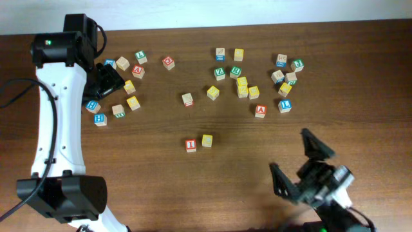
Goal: Spell out ICRA
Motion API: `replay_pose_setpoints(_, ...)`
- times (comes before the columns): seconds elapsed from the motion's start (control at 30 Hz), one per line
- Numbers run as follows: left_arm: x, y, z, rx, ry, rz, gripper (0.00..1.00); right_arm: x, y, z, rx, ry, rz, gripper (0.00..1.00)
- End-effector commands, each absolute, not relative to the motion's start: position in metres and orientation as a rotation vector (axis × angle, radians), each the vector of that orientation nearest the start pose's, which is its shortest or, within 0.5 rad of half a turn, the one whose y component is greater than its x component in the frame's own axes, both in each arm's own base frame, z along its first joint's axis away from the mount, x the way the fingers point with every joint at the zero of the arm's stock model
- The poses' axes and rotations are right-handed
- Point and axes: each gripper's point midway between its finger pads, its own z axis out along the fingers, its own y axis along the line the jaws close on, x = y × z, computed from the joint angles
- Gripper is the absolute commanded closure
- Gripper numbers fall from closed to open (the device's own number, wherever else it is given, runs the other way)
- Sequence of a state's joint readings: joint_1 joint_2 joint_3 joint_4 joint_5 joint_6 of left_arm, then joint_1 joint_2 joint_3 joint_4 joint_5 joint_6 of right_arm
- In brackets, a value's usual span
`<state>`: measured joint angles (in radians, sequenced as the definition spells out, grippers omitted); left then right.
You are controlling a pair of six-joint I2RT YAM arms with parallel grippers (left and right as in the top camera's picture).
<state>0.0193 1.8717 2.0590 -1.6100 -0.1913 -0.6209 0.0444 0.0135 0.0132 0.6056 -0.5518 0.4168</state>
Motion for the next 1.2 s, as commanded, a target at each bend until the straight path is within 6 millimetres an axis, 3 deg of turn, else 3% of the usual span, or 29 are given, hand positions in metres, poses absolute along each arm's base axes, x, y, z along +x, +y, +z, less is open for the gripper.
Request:
replay_pose_setpoints(0.0,0.363,0.042,0.228,-0.936,2.786,0.226,0.01,0.153,0.069,0.361,-0.177,0.813,0.663,0.02)
replay_pose_setpoints(0.07,0.363,0.042,0.228,-0.936,2.786,0.226,0.01,0.131,0.057,0.407,-0.156,0.709,0.569,0.02)
replay_pose_setpoints(0.13,0.363,0.042,0.228,-0.936,2.786,0.226,0.01,0.122,0.056,0.437,-0.187,0.704,0.481,0.02)
replay_pose_setpoints(0.23,0.363,0.042,0.228,-0.936,2.786,0.226,0.01,0.144,0.057,0.486,-0.205,0.859,0.380,0.01)
replay_pose_setpoints(0.27,0.363,0.042,0.228,-0.936,2.786,0.226,0.01,0.161,0.060,0.508,-0.212,0.915,0.393,0.02)
replay_pose_setpoints(0.33,0.363,0.042,0.228,-0.936,2.786,0.226,0.01,0.198,0.076,0.531,-0.279,1.013,0.446,0.02)
replay_pose_setpoints(0.4,0.363,0.042,0.228,-0.936,2.786,0.226,0.01,0.239,0.090,0.534,-0.330,1.147,0.511,0.02)
replay_pose_setpoints(0.43,0.363,0.042,0.228,-0.936,2.786,0.226,0.01,0.274,0.095,0.530,-0.331,1.263,0.551,0.02)
replay_pose_setpoints(0.47,0.363,0.042,0.228,-0.936,2.786,0.226,0.01,0.316,0.098,0.519,-0.310,1.409,0.579,0.02)
replay_pose_setpoints(0.53,0.363,0.042,0.228,-0.936,2.786,0.226,0.01,0.375,0.114,0.484,-0.349,1.668,0.576,0.02)
replay_pose_setpoints(0.63,0.363,0.042,0.228,-0.936,2.786,0.226,0.01,0.427,0.125,0.432,-0.307,1.968,0.475,0.02)
replay_pose_setpoints(0.7,0.363,0.042,0.228,-0.936,2.786,0.226,0.01,0.446,0.127,0.394,-0.283,2.149,0.396,0.02)
replay_pose_setpoints(0.73,0.363,0.042,0.228,-0.936,2.786,0.226,0.01,0.452,0.137,0.378,-0.304,2.205,0.437,0.02)
replay_pose_setpoints(0.8,0.363,0.042,0.228,-0.936,2.786,0.226,0.01,0.442,0.182,0.351,-0.436,2.272,0.736,0.02)
replay_pose_setpoints(0.83,0.363,0.042,0.228,-0.936,2.786,0.226,0.01,0.435,0.195,0.337,-0.469,2.319,0.841,0.01)
replay_pose_setpoints(0.87,0.363,0.042,0.228,-0.936,2.786,0.226,0.01,0.445,0.197,0.327,-0.468,2.324,0.832,0.02)
replay_pose_setpoints(0.9,0.363,0.042,0.228,-0.936,2.786,0.226,0.01,0.469,0.190,0.309,-0.295,2.378,0.780,0.02)
replay_pose_setpoints(0.97,0.363,0.042,0.228,-0.936,2.786,0.226,0.01,0.498,0.152,0.271,0.176,2.487,0.562,0.01)
replay_pose_setpoints(1.0,0.363,0.042,0.228,-0.936,2.786,0.226,0.01,0.508,0.141,0.253,0.274,2.505,0.481,0.01)
replay_pose_setpoints(1.03,0.363,0.042,0.228,-0.936,2.786,0.226,0.01,0.515,0.139,0.239,0.296,2.517,0.453,0.01)
replay_pose_setpoints(1.07,0.363,0.042,0.228,-0.936,2.786,0.226,0.01,0.524,0.133,0.216,0.332,2.543,0.387,0.13)
replay_pose_setpoints(1.1,0.363,0.042,0.228,-0.936,2.786,0.226,0.01,0.528,0.127,0.203,0.371,2.556,0.334,0.17)
replay_pose_setpoints(1.17,0.363,0.042,0.228,-0.936,2.786,0.226,0.01,0.538,0.124,0.166,0.396,2.597,0.265,0.17)
